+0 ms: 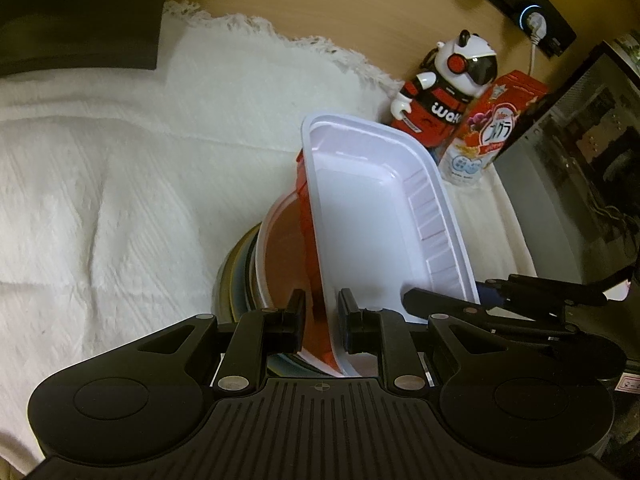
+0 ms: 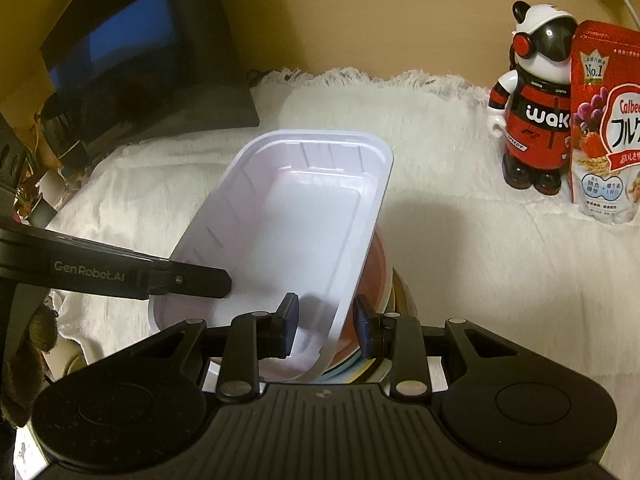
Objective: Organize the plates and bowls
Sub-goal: 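Carry the tray over the bowl stack and lower it onto the white bowl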
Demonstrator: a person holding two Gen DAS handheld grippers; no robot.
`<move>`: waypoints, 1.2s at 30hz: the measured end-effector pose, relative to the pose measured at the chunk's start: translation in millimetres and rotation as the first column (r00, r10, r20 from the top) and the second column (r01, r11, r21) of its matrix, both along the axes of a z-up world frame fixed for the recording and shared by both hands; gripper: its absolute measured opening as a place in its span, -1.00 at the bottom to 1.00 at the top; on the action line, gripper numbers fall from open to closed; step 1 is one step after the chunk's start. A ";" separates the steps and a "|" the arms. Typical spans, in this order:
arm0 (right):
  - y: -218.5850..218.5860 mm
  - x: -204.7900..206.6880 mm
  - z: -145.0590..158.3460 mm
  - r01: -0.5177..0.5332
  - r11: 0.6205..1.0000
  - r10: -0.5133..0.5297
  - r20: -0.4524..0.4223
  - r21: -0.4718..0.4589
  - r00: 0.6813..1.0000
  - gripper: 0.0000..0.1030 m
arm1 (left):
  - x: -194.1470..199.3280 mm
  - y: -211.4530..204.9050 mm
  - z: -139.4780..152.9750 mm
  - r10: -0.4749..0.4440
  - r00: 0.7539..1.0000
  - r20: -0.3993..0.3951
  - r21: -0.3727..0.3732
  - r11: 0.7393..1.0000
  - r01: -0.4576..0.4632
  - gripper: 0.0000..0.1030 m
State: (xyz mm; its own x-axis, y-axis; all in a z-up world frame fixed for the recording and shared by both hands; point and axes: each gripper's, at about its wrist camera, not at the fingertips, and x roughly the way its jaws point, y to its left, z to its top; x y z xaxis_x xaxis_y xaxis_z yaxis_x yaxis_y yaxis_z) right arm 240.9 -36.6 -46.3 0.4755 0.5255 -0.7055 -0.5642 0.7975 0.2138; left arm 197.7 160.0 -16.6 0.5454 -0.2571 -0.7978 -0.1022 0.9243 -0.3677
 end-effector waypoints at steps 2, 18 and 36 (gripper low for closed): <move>0.5 -2.2 0.6 -0.007 1.000 0.007 -0.001 0.000 1.000 -0.42 | -1.1 0.2 0.3 -0.001 1.000 -0.001 0.001 1.000 0.001 -0.63; 3.9 -7.1 2.2 -0.032 0.999 0.031 -0.009 -0.021 0.999 -0.42 | -9.0 1.0 3.2 -0.045 0.999 -0.012 0.012 0.999 0.045 -0.63; -13.9 -21.8 13.4 0.174 0.985 -0.174 0.013 0.012 0.985 -0.38 | -19.3 30.4 23.7 -0.122 0.989 0.088 -0.051 0.991 0.127 -0.63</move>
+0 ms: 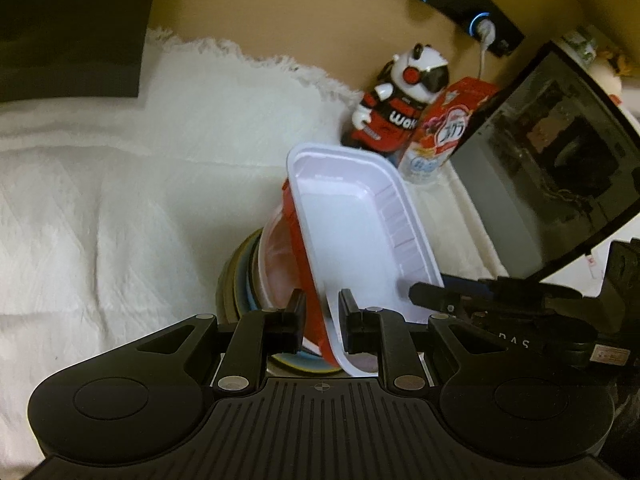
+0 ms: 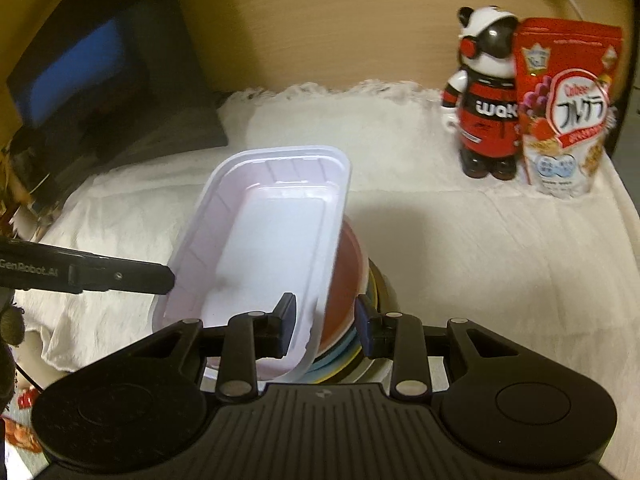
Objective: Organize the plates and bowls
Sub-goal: 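Carry the tray over the bowl stack and lower it onto the white bowl, then open both grippers and pull them back from the stack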
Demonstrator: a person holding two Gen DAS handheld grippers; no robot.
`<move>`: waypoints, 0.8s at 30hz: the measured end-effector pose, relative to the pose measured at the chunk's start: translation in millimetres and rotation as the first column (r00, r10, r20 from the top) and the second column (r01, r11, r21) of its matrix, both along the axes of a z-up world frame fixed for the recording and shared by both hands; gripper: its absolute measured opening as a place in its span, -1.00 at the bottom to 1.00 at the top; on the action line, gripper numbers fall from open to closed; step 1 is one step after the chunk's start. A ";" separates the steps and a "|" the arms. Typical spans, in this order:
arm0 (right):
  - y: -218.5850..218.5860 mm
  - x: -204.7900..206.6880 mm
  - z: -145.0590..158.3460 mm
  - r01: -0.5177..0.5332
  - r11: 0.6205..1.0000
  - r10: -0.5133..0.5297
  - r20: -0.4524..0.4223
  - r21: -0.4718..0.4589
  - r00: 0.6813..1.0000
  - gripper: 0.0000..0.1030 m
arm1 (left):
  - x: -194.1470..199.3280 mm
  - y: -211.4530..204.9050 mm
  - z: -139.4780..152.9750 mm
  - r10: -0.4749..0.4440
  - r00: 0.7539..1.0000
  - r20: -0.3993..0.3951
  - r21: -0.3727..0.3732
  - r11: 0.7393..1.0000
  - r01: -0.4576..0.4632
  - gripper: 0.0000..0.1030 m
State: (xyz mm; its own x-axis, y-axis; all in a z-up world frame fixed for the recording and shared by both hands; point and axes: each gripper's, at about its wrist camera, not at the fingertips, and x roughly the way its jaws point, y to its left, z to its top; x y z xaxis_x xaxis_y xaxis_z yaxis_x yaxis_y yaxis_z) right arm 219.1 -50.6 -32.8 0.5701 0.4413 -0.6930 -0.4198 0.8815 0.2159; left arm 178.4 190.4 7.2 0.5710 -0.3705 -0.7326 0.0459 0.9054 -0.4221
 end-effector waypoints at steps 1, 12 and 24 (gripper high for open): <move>-1.5 -2.1 0.8 0.013 1.000 -0.013 0.009 0.003 1.000 -0.38 | -2.0 1.1 0.1 0.009 1.000 0.011 -0.006 1.000 -0.009 -0.63; -45.4 -41.6 19.3 0.066 0.996 -0.077 0.171 0.066 0.982 -0.25 | -66.2 -5.6 0.8 0.233 0.964 0.132 -0.039 0.973 -0.229 -0.63; -86.2 -141.2 -28.4 -0.014 0.999 0.010 0.133 0.033 0.991 -0.08 | -183.8 -118.4 -16.3 0.281 0.923 0.263 0.089 0.945 -0.314 -0.70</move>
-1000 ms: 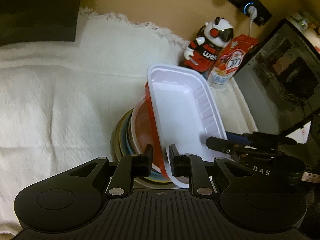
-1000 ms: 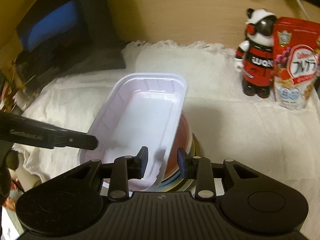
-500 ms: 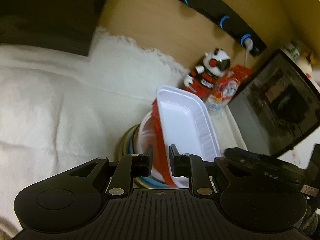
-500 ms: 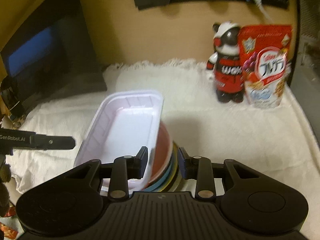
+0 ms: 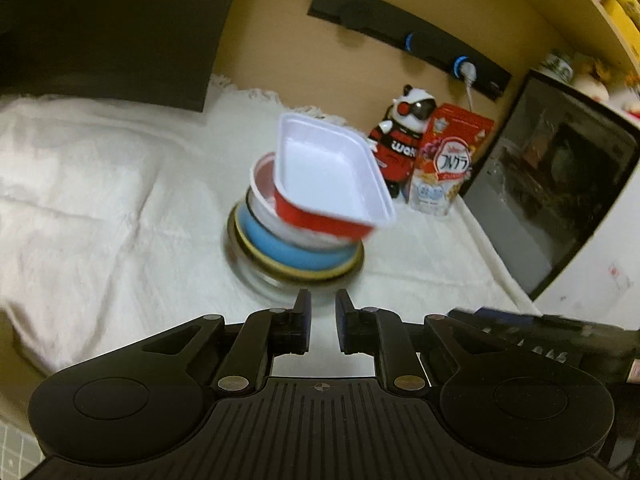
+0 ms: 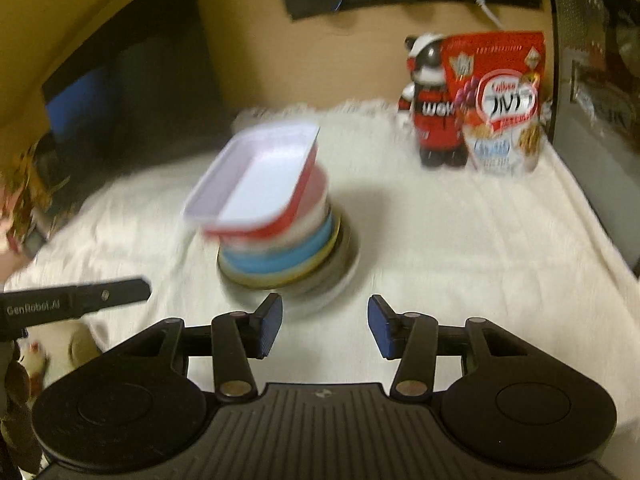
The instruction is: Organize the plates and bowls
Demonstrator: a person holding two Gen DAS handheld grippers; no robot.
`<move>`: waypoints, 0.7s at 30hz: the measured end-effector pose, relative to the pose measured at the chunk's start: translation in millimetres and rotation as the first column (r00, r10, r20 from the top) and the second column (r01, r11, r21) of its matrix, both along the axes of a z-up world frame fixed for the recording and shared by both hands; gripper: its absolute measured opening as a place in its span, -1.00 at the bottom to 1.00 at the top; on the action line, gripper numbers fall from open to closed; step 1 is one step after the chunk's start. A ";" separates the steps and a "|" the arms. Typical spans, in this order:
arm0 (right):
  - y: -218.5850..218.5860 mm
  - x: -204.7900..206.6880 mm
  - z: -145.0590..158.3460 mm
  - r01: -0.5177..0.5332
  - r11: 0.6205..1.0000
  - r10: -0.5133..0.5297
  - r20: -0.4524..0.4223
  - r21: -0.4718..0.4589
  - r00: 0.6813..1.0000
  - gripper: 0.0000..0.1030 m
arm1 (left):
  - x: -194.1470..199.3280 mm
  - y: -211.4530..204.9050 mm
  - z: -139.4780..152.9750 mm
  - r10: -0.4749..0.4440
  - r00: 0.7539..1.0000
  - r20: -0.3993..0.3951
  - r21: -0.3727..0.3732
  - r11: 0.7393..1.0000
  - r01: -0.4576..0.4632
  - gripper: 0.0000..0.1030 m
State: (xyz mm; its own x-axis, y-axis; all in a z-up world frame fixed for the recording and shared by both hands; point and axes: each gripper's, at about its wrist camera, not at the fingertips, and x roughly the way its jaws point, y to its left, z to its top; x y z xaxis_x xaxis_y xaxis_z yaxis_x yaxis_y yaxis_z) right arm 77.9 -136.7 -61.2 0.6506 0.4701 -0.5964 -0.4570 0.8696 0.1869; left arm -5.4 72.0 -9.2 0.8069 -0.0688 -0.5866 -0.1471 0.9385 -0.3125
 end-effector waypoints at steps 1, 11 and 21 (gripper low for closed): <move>0.0 -9.1 -5.9 -0.007 1.000 0.007 -0.003 -0.008 1.000 -0.08 | -6.1 -7.9 -3.5 -0.003 1.000 0.007 0.000 1.000 0.003 -0.70; 0.7 -62.3 -30.9 0.024 0.999 -0.022 0.057 -0.044 0.998 -0.07 | -42.3 -56.4 -23.5 0.028 1.000 -0.005 0.122 0.992 -0.027 -0.70; -2.0 -64.7 -39.8 0.023 0.999 -0.023 0.022 -0.025 1.000 -0.07 | -48.8 -69.1 -36.3 0.028 0.997 -0.065 0.194 0.981 -0.014 -0.70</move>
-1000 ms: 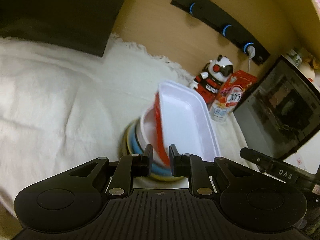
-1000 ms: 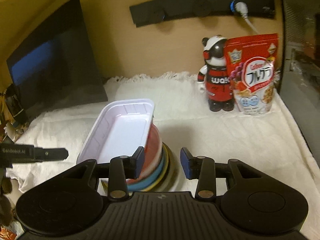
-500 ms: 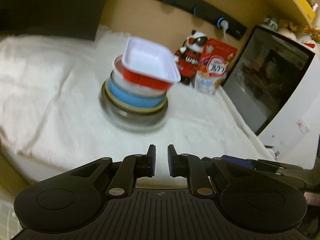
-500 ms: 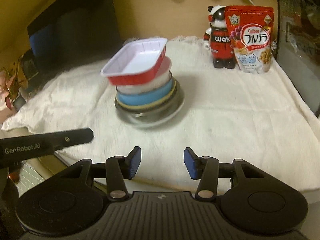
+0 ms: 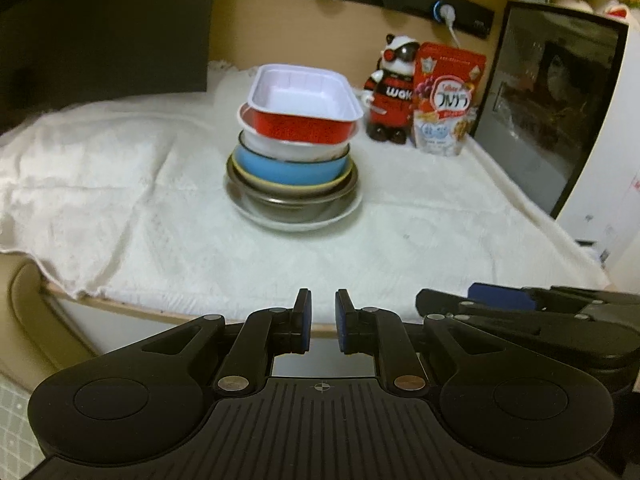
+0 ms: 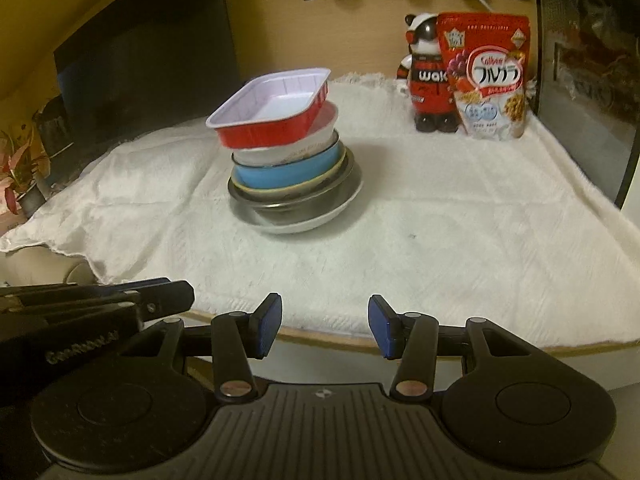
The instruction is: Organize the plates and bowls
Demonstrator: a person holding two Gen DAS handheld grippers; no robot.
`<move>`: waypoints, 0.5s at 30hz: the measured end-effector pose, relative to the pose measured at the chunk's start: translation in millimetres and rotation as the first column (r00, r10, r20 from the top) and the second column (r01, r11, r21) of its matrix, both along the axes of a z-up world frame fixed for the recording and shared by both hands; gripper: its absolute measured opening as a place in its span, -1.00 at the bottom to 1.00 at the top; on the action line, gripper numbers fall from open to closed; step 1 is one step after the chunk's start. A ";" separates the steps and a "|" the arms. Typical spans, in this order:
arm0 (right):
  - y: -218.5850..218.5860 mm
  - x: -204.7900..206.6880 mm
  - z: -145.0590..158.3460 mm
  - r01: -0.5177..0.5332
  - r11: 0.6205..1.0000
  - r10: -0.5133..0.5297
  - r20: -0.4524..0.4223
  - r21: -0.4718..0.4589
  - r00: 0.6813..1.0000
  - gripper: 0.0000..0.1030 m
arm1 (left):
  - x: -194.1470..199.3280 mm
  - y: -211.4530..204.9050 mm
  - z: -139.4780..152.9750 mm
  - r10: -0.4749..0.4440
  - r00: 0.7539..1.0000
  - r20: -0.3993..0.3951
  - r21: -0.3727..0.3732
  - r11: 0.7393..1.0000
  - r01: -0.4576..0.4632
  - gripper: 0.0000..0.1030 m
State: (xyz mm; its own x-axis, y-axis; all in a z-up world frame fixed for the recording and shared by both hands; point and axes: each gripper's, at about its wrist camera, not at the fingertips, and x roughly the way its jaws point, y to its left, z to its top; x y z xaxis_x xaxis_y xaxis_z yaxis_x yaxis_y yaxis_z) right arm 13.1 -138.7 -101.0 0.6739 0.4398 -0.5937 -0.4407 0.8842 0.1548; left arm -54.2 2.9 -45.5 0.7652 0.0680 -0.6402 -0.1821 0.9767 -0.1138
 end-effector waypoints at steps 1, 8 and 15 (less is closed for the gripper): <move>-0.1 -0.7 0.1 -0.002 1.000 0.002 0.000 0.003 1.000 -0.07 | -1.6 -0.2 -0.3 0.003 1.000 0.001 0.001 1.000 -0.003 -0.70; -1.7 -5.3 5.4 -0.009 1.000 0.009 0.025 0.021 1.000 -0.07 | -5.7 -1.3 1.5 0.001 1.000 0.018 0.011 1.000 -0.001 -0.70; 0.5 -8.4 9.7 -0.024 0.999 0.023 0.041 0.026 0.999 -0.07 | -7.1 -1.8 5.6 0.001 0.999 0.032 0.009 1.000 -0.001 -0.70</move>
